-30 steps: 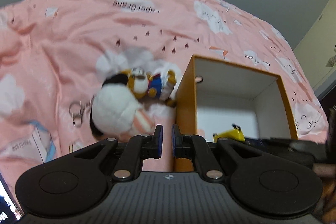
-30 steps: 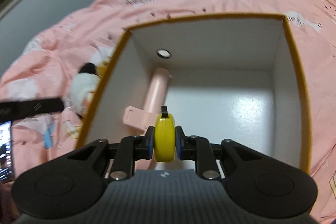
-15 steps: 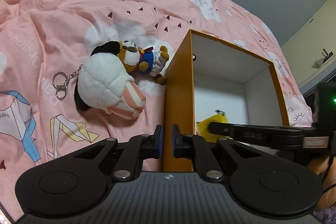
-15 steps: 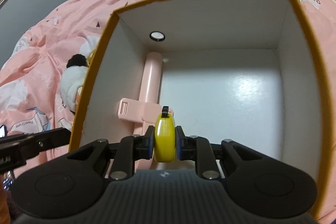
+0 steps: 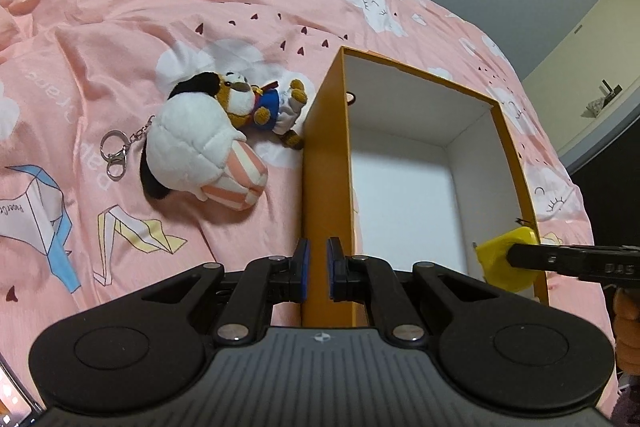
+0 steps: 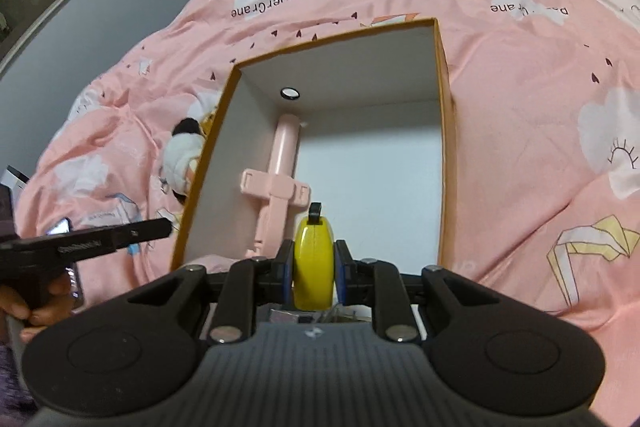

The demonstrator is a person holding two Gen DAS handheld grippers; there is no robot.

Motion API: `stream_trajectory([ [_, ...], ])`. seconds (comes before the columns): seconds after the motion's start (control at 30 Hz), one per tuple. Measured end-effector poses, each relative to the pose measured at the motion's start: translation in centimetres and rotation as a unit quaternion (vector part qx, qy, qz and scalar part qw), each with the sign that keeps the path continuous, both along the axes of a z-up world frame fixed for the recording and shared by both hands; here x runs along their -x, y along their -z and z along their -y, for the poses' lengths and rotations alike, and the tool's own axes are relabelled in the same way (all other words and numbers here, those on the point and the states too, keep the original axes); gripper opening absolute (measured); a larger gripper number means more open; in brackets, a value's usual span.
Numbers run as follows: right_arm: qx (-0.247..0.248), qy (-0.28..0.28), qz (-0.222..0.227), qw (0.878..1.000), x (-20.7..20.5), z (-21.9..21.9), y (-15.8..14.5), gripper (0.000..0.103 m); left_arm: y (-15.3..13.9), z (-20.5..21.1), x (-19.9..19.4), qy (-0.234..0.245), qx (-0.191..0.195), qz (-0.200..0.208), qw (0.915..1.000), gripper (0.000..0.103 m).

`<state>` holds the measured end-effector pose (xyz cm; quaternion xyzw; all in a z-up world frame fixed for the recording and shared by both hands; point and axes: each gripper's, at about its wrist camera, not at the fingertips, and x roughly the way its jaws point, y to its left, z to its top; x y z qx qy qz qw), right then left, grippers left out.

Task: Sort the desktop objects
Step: 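Lower the yellow tape measure into the box with the right tool, then open the right tool and withdraw it from the box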

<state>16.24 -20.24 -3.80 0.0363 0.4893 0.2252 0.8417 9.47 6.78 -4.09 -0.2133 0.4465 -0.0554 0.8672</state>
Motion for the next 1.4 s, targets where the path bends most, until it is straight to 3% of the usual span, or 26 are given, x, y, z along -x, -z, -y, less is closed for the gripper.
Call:
stream_trajectory([
  [0.1,0.026,-0.029,0.004,0.999,-0.7,-1.0,0.9,0.021,-0.1,0.2,0.3,0.0,-0.005,-0.001,1.0,0.008],
  [0.17,0.058,-0.077,-0.002,0.995,-1.9,-2.1,1.5,0.021,-0.1,0.1,0.6,-0.005,-0.007,-0.003,1.0,0.008],
  [0.23,0.103,-0.154,-0.009,0.983,-2.9,-3.5,2.0,0.021,-0.1,0.0,0.9,-0.008,-0.008,-0.003,0.9999,0.008],
  [0.33,0.171,-0.274,-0.027,0.946,-4.2,-5.1,2.6,0.021,0.0,0.0,1.1,-0.011,-0.01,-0.006,0.9999,0.008],
  [0.47,0.273,-0.391,-0.032,0.878,-5.0,-7.5,3.3,0.021,0.4,0.2,0.7,-0.011,-0.009,-0.013,0.9998,0.008],
  [0.53,0.296,-0.446,-0.038,0.844,-5.3,-8.5,3.7,0.021,0.5,0.4,0.6,-0.008,-0.009,-0.014,0.9998,0.008],
  [0.67,0.305,-0.509,-0.088,0.8,-5.9,-9.7,5.3,0.021,0.7,0.2,0.5,-0.011,-0.01,-0.018,0.9997,0.008],
  [0.73,0.324,-0.538,-0.098,0.772,-5.8,-10.1,6.4,0.021,0.9,-0.1,0.5,-0.017,-0.009,-0.021,0.9996,0.008],
  [0.8,0.336,-0.554,-0.109,0.754,-6.1,-10.2,7.2,0.021,1.1,-0.4,0.5,-0.021,-0.007,-0.025,0.9994,0.008],
  [0.9,0.334,-0.567,-0.14,0.74,-6.5,-10.1,8.0,0.021,1.4,-0.5,0.4,-0.022,-0.004,-0.029,0.9993,0.008],
  [1.03,0.349,-0.597,-0.167,0.703,-5.7,-9.5,9.2,0.025,1.6,-0.7,0.3,-0.021,-0.002,-0.03,0.9993,0.008],
  [1.27,0.359,-0.604,-0.155,0.695,-4.9,-8.9,8.2,0.03,1.7,-0.8,0.3,-0.022,0.0,-0.033,0.9992,0.008],
  [1.4,0.349,-0.607,-0.141,0.7,-4.9,-8.7,6.0,0.032,1.6,-0.6,0.3,-0.019,-0.001,-0.03,0.9994,0.008],
])
